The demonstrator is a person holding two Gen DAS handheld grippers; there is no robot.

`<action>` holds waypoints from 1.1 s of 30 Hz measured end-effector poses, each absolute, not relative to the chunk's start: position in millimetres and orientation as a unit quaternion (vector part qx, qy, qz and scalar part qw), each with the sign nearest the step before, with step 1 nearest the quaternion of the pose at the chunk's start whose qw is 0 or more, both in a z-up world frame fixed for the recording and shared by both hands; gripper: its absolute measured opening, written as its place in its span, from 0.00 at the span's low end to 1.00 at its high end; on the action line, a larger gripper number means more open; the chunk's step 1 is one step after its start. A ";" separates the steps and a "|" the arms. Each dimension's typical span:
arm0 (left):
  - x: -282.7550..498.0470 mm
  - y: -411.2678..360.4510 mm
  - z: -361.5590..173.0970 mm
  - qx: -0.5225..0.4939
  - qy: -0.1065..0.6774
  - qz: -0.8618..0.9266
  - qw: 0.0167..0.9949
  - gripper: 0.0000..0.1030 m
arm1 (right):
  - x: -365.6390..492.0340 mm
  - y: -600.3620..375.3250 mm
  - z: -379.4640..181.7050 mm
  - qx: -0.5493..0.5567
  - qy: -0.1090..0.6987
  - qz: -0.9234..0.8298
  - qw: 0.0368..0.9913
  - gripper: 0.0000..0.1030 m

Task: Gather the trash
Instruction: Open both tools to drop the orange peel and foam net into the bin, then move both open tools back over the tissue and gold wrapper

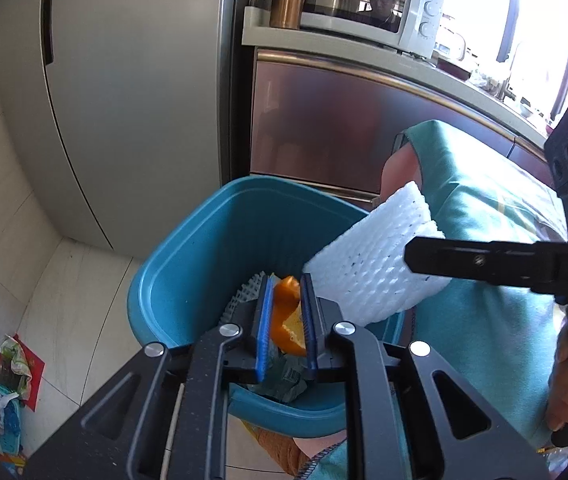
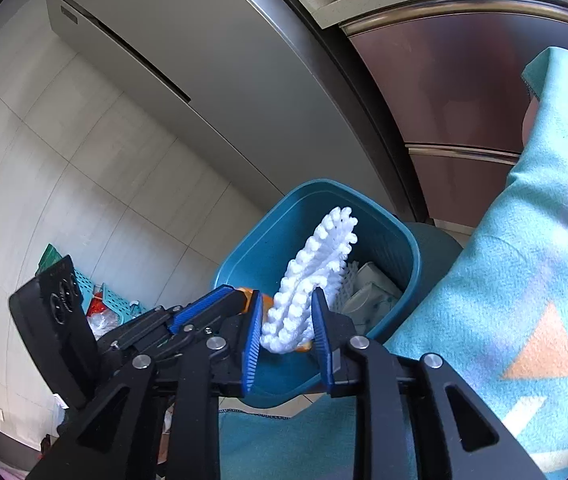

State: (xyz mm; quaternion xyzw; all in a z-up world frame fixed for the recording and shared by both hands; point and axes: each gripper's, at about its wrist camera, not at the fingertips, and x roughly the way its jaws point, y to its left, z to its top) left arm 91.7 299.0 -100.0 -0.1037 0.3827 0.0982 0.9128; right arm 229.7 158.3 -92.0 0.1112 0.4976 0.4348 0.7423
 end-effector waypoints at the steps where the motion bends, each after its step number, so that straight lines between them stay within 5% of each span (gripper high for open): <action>1: 93.1 298.6 -102.5 -0.105 0.384 0.097 0.912 0.14 | 229.3 158.1 -91.5 0.109 0.497 0.433 0.744 0.24; 19: 79.2 286.7 -85.9 -0.116 0.355 0.082 0.924 0.32 | 206.9 109.8 -75.3 0.110 0.464 0.428 0.767 0.40; 33: 70.4 179.9 -48.5 -0.084 0.312 -0.079 0.943 0.47 | 151.2 -28.8 -37.5 0.122 0.383 0.354 0.844 0.47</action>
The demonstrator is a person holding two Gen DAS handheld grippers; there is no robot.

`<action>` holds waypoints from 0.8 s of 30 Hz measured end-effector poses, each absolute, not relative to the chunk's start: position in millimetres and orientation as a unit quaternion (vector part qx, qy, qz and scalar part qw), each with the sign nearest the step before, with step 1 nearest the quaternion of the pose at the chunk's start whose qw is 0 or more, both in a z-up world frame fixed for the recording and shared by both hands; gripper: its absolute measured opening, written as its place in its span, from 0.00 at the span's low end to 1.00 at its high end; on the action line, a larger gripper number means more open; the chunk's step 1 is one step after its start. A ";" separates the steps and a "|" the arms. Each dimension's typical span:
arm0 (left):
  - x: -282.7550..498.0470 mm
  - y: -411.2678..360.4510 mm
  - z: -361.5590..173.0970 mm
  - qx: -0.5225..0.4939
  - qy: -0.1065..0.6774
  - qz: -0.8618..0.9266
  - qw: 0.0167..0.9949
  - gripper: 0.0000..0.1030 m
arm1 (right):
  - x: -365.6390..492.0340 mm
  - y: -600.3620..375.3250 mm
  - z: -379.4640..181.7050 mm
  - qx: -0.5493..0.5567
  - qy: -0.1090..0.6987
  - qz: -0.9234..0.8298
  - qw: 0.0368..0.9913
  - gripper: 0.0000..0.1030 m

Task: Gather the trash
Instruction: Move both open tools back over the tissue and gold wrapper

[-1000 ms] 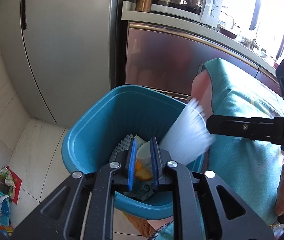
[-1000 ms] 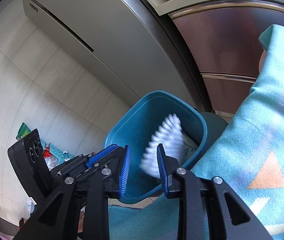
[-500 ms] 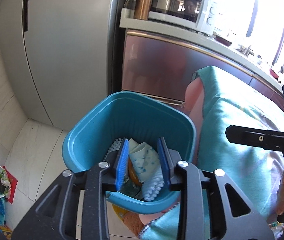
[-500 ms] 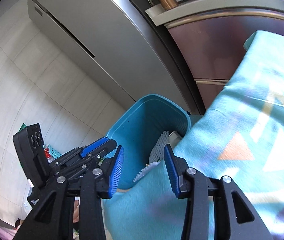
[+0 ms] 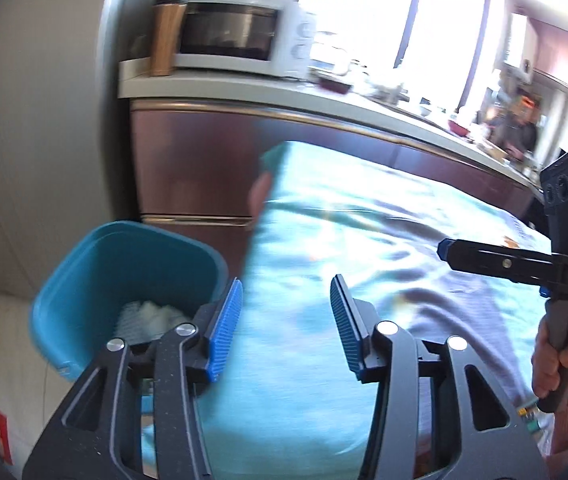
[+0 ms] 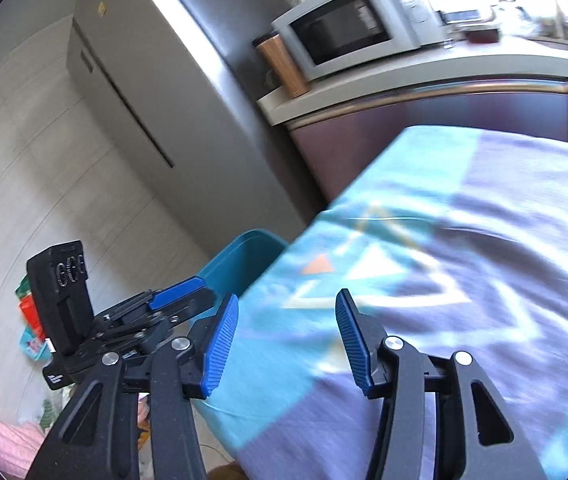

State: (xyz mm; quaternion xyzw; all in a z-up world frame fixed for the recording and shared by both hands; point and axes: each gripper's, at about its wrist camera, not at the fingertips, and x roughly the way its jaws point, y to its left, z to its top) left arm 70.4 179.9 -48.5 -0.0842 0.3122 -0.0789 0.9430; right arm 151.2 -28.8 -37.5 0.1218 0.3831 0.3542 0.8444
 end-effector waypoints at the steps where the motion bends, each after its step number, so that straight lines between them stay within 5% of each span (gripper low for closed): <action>1: 72.3 167.5 -46.7 -0.081 0.311 -0.093 0.943 0.48 | 147.0 -43.7 -36.2 0.124 0.380 0.339 0.852 0.47; 15: 128.6 -14.2 -44.4 -0.019 0.338 -0.265 0.903 0.54 | 129.1 -259.1 -42.2 0.168 0.347 0.086 0.919 0.52; 24: 175.2 -101.4 -52.0 0.013 0.368 -0.295 0.882 0.56 | 159.9 -313.2 -66.0 0.171 0.372 0.053 0.911 0.61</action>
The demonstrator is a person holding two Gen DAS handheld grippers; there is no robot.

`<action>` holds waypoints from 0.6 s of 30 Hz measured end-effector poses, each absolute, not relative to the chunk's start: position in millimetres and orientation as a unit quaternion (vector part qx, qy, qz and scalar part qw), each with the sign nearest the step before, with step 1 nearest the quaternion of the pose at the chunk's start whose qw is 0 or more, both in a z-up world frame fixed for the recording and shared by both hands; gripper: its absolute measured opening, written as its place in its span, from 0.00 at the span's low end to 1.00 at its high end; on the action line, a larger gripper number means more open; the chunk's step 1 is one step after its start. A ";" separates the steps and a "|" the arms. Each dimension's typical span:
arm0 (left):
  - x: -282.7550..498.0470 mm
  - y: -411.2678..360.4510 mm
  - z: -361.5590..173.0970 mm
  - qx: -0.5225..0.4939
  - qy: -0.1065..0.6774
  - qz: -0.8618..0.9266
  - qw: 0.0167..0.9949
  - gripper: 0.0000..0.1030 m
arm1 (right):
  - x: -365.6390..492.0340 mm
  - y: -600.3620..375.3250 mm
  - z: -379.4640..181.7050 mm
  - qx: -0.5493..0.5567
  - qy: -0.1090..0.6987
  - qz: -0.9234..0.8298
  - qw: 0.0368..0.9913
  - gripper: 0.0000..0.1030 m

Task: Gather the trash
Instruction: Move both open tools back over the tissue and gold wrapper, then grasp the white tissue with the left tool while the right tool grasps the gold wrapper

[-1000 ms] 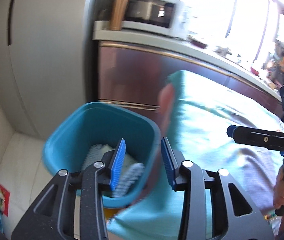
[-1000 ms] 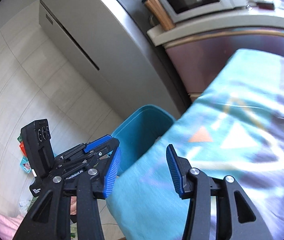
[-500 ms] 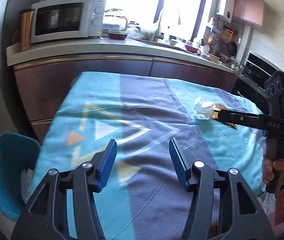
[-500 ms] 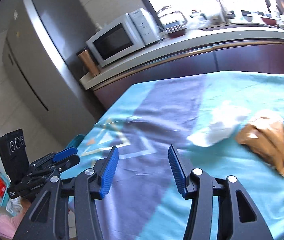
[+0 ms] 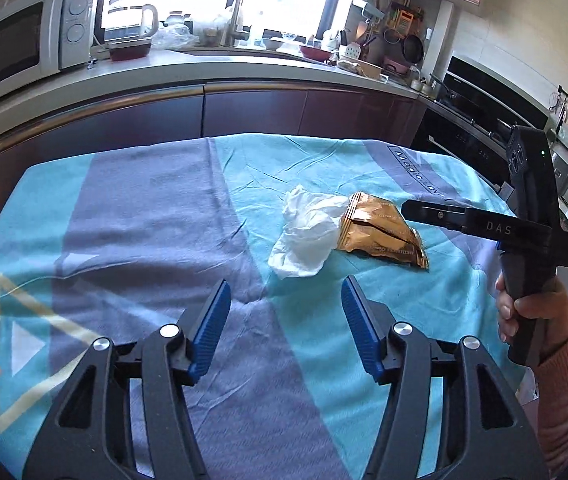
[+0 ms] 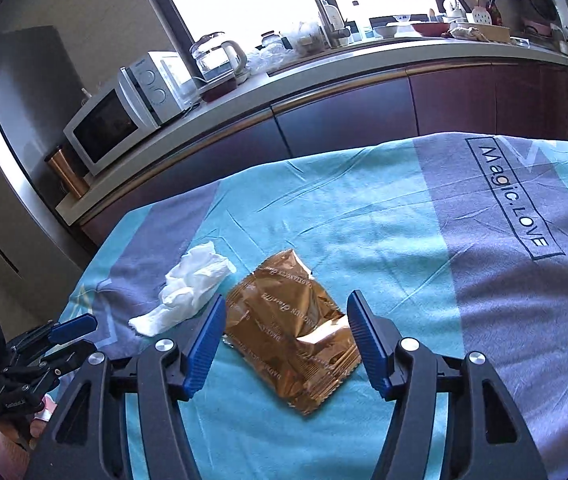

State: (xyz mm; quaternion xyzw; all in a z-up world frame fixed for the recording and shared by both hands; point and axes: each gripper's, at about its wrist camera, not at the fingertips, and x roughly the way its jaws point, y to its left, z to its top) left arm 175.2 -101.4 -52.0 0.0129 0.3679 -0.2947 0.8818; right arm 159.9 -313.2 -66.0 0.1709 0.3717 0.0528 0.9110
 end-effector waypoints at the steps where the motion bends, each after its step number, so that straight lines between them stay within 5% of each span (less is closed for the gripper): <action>1: 179.6 -108.2 -53.5 0.015 0.372 -0.295 0.880 0.56 | 163.0 -315.3 -68.4 0.172 0.375 0.054 0.909 0.62; 13: 224.5 -155.7 -68.4 0.042 0.417 -0.286 0.862 0.53 | 172.3 -306.9 -81.9 0.148 0.406 0.075 0.899 0.67; 18: 236.3 -162.0 -79.0 0.038 0.441 -0.288 0.849 0.39 | 169.0 -304.0 -83.1 0.138 0.411 0.076 0.898 0.51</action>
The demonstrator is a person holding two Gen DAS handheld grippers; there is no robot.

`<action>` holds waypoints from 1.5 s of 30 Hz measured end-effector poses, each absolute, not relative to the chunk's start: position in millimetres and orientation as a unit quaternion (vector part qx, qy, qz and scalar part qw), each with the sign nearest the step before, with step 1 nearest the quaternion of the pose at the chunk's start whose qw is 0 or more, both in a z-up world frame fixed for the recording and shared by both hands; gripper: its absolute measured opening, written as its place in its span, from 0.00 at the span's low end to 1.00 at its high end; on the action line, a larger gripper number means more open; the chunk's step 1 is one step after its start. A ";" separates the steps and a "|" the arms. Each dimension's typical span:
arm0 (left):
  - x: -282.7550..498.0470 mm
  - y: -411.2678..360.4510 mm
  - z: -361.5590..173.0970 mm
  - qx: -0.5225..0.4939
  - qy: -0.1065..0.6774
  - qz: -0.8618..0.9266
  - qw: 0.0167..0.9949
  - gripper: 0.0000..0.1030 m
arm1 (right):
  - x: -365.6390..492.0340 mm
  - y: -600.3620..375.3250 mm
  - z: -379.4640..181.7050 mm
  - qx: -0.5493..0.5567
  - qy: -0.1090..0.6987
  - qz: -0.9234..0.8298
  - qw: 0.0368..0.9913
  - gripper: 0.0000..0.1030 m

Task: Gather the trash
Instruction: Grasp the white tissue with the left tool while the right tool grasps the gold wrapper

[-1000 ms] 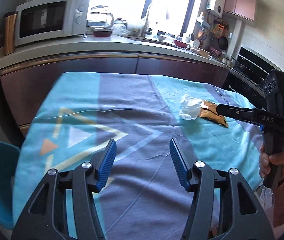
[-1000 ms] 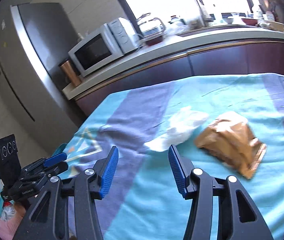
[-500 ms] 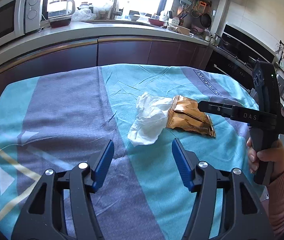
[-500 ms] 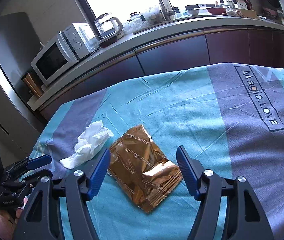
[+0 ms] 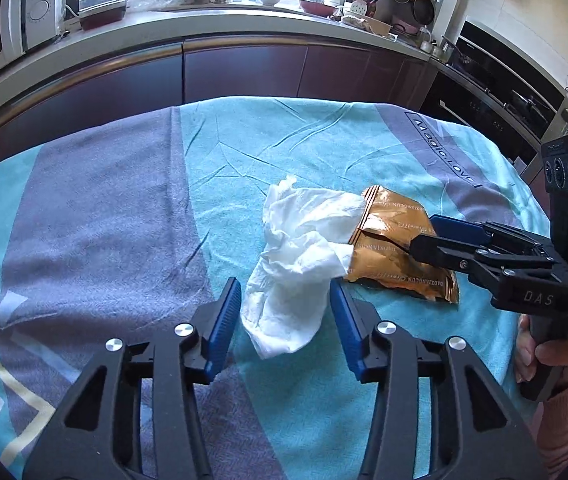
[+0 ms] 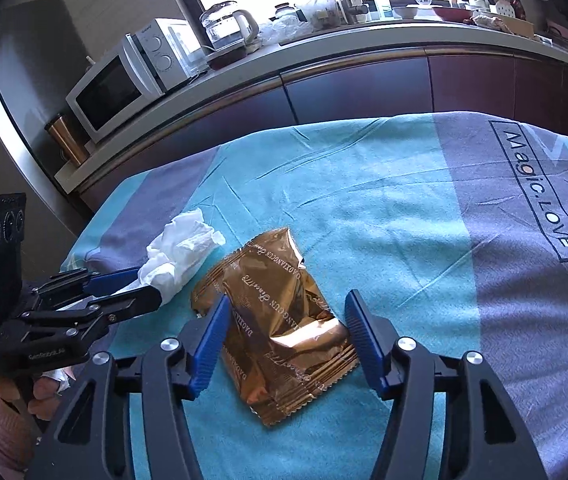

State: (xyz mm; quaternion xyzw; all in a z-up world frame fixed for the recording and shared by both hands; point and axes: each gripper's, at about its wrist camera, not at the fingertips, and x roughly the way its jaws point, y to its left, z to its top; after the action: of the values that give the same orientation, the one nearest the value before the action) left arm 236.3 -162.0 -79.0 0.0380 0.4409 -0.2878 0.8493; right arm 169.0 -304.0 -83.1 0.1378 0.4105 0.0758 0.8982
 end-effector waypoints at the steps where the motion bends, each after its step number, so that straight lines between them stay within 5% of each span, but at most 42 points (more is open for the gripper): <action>1: 236.9 -163.3 -81.2 0.040 0.443 -0.288 0.848 0.39 | 168.4 -303.7 -83.2 0.135 0.412 0.075 0.898 0.48; 4: 234.7 -164.5 -83.1 0.047 0.438 -0.286 0.851 0.32 | 165.2 -301.0 -83.4 0.130 0.413 0.076 0.898 0.41; 6: 232.8 -163.7 -83.3 0.045 0.440 -0.290 0.849 0.10 | 163.0 -298.0 -82.7 0.124 0.413 0.078 0.899 0.35; 9: 231.0 -158.1 -84.0 0.034 0.439 -0.287 0.851 0.05 | 158.1 -294.9 -79.8 0.121 0.405 0.079 0.903 0.30; 45: 109.1 11.6 -19.8 -0.018 0.334 -0.216 0.917 0.04 | 111.2 -207.4 -49.4 0.180 0.337 0.198 0.902 0.26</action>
State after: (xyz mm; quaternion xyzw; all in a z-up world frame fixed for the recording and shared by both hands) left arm 109.1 11.6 -19.8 -0.0183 0.3343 -0.2157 0.9173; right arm 111.2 -207.4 -49.4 0.1803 0.3374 0.1981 0.9024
